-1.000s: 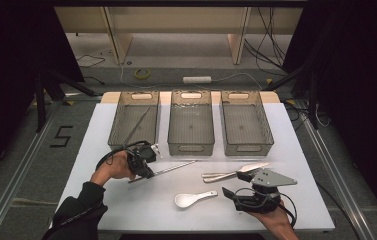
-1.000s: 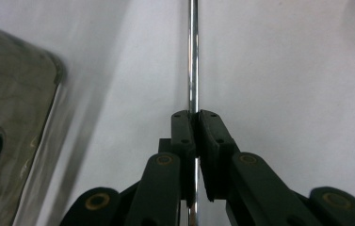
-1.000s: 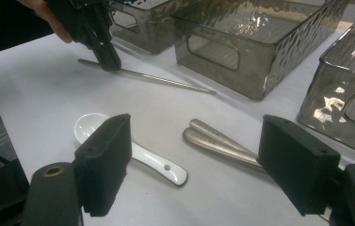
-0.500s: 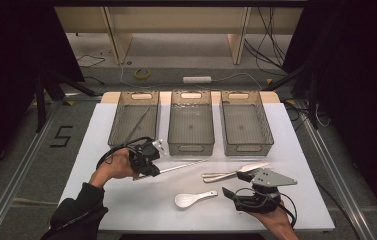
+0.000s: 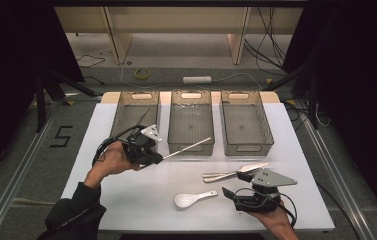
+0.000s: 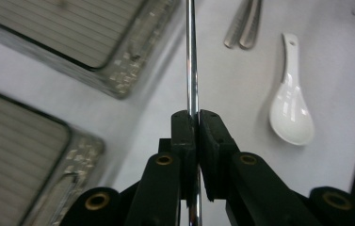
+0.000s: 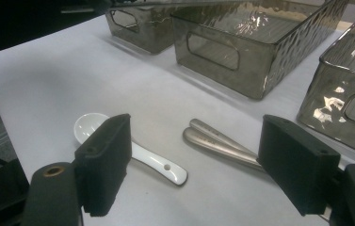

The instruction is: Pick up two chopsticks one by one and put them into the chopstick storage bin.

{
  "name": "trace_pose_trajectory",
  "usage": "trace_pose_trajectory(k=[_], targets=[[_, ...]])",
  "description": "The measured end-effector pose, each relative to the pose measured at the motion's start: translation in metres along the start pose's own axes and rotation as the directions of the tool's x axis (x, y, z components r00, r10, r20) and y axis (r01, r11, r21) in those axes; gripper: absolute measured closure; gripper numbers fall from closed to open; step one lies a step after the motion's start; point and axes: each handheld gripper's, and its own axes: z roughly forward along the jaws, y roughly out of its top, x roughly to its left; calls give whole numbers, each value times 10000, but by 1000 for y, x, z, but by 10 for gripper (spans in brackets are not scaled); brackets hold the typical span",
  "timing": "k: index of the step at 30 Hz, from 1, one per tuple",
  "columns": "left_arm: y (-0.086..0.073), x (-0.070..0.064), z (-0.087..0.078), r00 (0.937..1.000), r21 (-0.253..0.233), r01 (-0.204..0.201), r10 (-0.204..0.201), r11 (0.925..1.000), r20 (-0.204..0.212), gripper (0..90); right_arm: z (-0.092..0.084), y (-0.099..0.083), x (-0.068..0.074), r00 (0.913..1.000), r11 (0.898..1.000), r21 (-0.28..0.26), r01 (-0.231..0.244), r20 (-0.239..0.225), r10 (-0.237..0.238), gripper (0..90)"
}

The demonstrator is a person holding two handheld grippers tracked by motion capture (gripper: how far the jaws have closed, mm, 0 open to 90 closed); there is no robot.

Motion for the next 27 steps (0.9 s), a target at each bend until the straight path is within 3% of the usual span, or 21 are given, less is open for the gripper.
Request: trace_pose_trajectory(k=[3, 8, 12, 14, 16, 18, 19, 21, 22, 27], targets=[[-4, 10, -4, 9984, -483, 429, -446, 9979, -347, 846, 0, 0, 0, 10000, 10000, 17, 5, 9, -5, 270], [-12, 28, -11, 9848, -1252, 1350, -1470, 9829, -923, 846, 0, 0, 0, 10000, 10000, 38, 5, 6, -5, 270], [-20, 45, -15, 9642, -1700, 1949, -2204, 9660, -1472, 846, 0, 0, 0, 10000, 10000, 38, -14, 24, 14, 270], [-23, 53, -17, 9556, -1879, 2222, -2519, 9567, -1528, 846, 1, 0, 0, 10000, 10000, 43, -10, 5, 10, 270], [-26, 60, -20, 9432, -2071, 2487, -2853, 9462, -1704, 846, 1, 0, 0, 10000, 10000, 33, -6, 10, 6, 270], [-28, 66, -22, 9312, -2248, 2592, -3048, 9393, -1999, 846, 1, 0, 0, 10000, 10000, 59, -33, 22, 33, 270], [-29, 69, -23, 9287, -2250, 2667, -3123, 9371, -1998, 846, 1, 0, 0, 10000, 10000, 64, -29, 31, 29, 270], [-32, 73, -25, 9163, -2445, 2834, -3371, 9273, -2162, 846, 1, 0, 0, 10000, 10000, 64, -38, 30, 37, 270], [-33, 75, -26, 9159, -2371, 2887, -3397, 9276, -2138, 846, 1, 0, 0, 10000, 10000, 69, -35, 33, 35, 270], [-37, 85, -22, 8979, -2532, 3162, -3746, 9143, -2312, 846, 1, -1, 0, 10000, 10000, 67, -36, 21, 36, 270]])
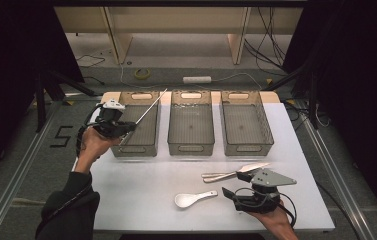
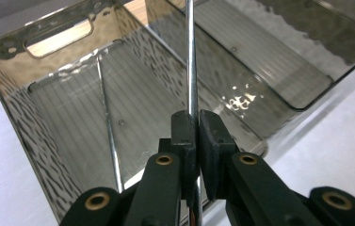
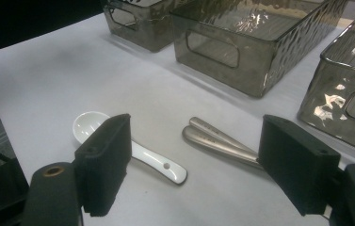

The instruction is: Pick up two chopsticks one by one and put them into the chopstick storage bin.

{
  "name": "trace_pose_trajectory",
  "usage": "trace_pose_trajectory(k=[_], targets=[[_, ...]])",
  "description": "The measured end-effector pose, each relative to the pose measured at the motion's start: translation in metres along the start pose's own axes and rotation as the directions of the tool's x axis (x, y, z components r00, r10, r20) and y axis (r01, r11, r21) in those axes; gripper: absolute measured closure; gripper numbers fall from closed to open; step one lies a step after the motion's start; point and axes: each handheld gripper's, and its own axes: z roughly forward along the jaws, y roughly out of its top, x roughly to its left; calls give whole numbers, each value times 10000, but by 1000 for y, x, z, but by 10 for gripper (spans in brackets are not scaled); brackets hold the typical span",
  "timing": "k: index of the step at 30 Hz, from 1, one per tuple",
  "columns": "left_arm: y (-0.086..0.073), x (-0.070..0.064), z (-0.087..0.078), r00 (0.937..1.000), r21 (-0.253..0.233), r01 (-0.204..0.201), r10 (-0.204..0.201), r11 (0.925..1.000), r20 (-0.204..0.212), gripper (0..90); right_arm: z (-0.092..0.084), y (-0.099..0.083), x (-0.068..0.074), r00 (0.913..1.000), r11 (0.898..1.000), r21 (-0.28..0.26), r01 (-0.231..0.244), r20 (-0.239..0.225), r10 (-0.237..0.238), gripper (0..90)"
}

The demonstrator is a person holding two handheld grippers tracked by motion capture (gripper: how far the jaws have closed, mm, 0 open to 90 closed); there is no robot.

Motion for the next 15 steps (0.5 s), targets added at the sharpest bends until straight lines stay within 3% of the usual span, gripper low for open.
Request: trace_pose_trajectory(k=[15], targets=[[-12, 29, 19, 9915, 10, 1024, -1020, 9947, -811, 846, 1, -1, -1, 10000, 10000, 45, -40, 15, 40, 270]])
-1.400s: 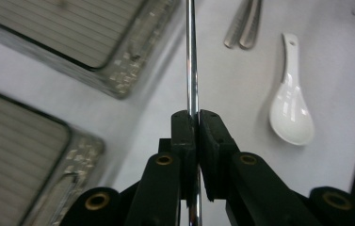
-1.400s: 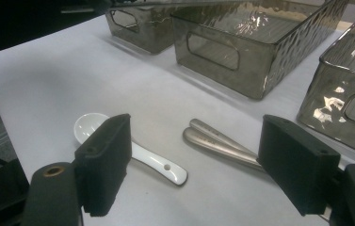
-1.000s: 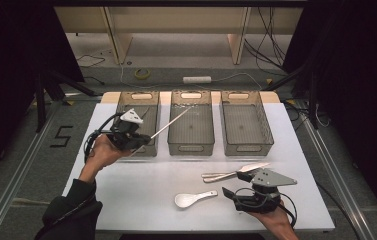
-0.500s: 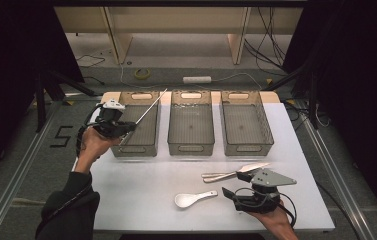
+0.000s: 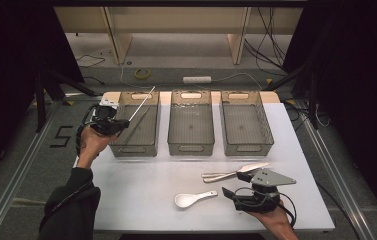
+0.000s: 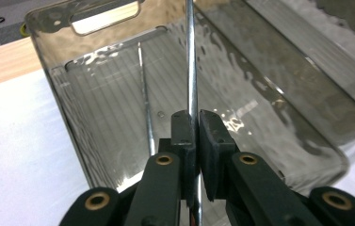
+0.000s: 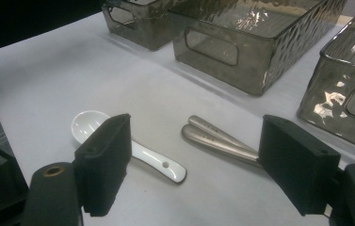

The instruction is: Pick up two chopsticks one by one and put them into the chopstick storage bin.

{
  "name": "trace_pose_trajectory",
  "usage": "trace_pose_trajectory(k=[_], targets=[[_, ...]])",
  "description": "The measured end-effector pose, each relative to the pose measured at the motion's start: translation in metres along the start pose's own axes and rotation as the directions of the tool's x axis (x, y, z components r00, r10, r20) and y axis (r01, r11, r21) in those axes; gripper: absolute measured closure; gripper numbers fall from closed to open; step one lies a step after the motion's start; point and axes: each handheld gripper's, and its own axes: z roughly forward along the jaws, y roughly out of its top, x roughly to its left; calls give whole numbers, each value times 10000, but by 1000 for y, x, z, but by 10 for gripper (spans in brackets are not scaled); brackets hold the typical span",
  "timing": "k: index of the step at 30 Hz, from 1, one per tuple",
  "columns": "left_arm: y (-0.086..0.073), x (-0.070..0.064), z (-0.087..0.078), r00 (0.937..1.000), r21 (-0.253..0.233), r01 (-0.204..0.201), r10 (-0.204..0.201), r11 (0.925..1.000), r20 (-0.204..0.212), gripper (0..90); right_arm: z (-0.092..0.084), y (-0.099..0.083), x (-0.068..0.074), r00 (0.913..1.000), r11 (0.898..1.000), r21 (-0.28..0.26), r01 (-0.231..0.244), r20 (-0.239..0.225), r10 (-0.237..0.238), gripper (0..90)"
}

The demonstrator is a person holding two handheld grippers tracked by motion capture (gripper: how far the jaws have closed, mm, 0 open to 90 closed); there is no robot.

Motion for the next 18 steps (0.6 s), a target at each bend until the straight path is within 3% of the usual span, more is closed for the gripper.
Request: trace_pose_trajectory(k=[18], targets=[[-9, 6, 12, 9985, 280, 462, -453, 9985, -317, 843, -1, 0, 0, 10000, 10000, -35, 10, 7, -10, 270]])
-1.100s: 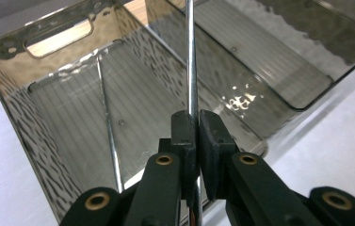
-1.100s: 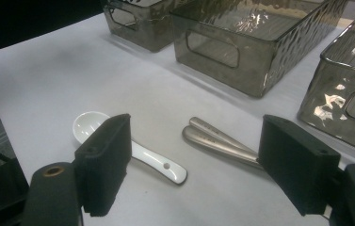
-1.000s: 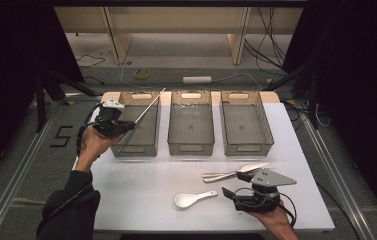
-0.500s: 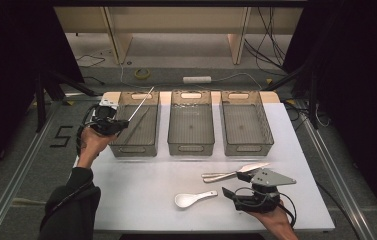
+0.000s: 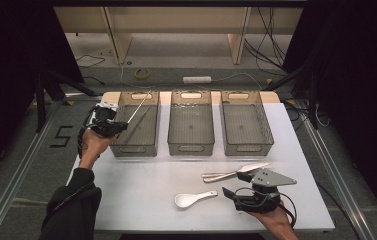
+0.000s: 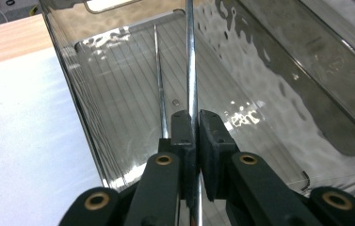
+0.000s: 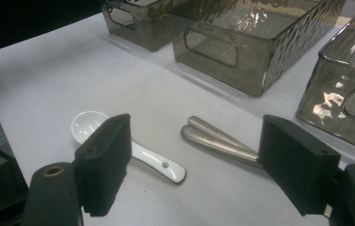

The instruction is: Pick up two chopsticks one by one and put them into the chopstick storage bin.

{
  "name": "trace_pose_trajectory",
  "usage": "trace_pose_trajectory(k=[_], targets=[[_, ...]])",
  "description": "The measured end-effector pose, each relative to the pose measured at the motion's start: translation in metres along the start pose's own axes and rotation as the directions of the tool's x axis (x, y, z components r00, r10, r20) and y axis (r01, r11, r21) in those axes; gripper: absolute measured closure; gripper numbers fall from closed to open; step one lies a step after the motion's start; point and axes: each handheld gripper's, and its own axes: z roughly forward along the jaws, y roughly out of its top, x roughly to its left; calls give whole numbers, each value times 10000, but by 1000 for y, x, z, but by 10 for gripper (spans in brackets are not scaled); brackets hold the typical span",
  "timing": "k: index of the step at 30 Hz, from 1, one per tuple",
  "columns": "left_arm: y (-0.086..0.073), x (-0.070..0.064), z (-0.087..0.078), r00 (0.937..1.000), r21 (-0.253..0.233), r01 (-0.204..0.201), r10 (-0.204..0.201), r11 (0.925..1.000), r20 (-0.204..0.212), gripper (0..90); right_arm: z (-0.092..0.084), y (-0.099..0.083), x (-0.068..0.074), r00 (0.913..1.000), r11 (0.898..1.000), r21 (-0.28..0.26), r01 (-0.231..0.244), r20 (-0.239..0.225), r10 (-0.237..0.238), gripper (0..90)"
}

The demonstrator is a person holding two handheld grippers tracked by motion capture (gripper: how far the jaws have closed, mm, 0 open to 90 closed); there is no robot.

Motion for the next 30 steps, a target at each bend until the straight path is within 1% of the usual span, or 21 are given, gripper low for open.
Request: trace_pose_trajectory(k=[4, 6, 7, 8, 9, 10, 11, 12, 14, 16, 20, 25, 27, 30], targets=[[-2, 2, 3, 9997, 9, 229, -229, 9997, -8, 841, 0, 0, 0, 10000, 10000, 1, 6, 2, -6, 270], [-3, 3, 4, 9996, 259, 262, -266, 9993, 138, 837, 0, 0, 0, 10000, 10000, 10, 12, -1, -12, 270], [-4, 3, 5, 9991, 339, 378, -384, 9987, 161, 830, 0, 0, 0, 10000, 10000, 9, 7, -2, -7, 270], [-4, 3, 5, 9991, 262, 418, -420, 9988, 78, 816, 0, 0, 0, 10000, 10000, -6, 14, -1, -14, 270], [-4, 3, 5, 9988, 105, 494, -495, 9987, 34, 756, 0, 0, 0, 10000, 10000, -6, 12, -2, -12, 270], [-3, 3, 4, 9983, 91, 571, -572, 9983, 79, 690, 0, 0, 0, 10000, 10000, -4, 16, -6, -16, 271], [-1, 3, 4, 9980, 113, 634, -635, 9979, 70, 592, 0, 0, 0, 10000, 10000, -14, 18, -2, -18, 270], [0, 2, 2, 9983, 86, 582, -582, 9983, 30, 512, 0, 0, 0, 10000, 10000, -5, 21, -12, -21, 270], [2, -1, -2, 9982, -31, 566, -565, 9984, 196, 476, 0, 0, 0, 10000, 10000, -4, 32, -7, -32, 270], [4, -3, -5, 9980, 49, 538, -539, 9985, 318, 418, 0, 0, 1, 10000, 10000, -19, 26, -9, -26, 270], [7, -10, -12, 9980, 46, 300, -302, 9995, 562, 363, -1, 1, 1, 10000, 10000, -7, 58, 3, -58, 270], [9, -20, -22, 9951, -33, 132, -128, 9999, 981, 309, -2, 1, 1, 10000, 10000, -23, 57, 15, -57, 270], [10, -24, -26, 9935, -40, -61, 65, 10000, 1132, 288, -2, 1, 1, 10000, 10000, -28, 52, 8, -52, 271], [11, -34, -32, 9916, -76, -318, 325, 9995, 1251, 257, -2, 1, 1, 10000, 10000, -57, 45, -6, -45, 270]])
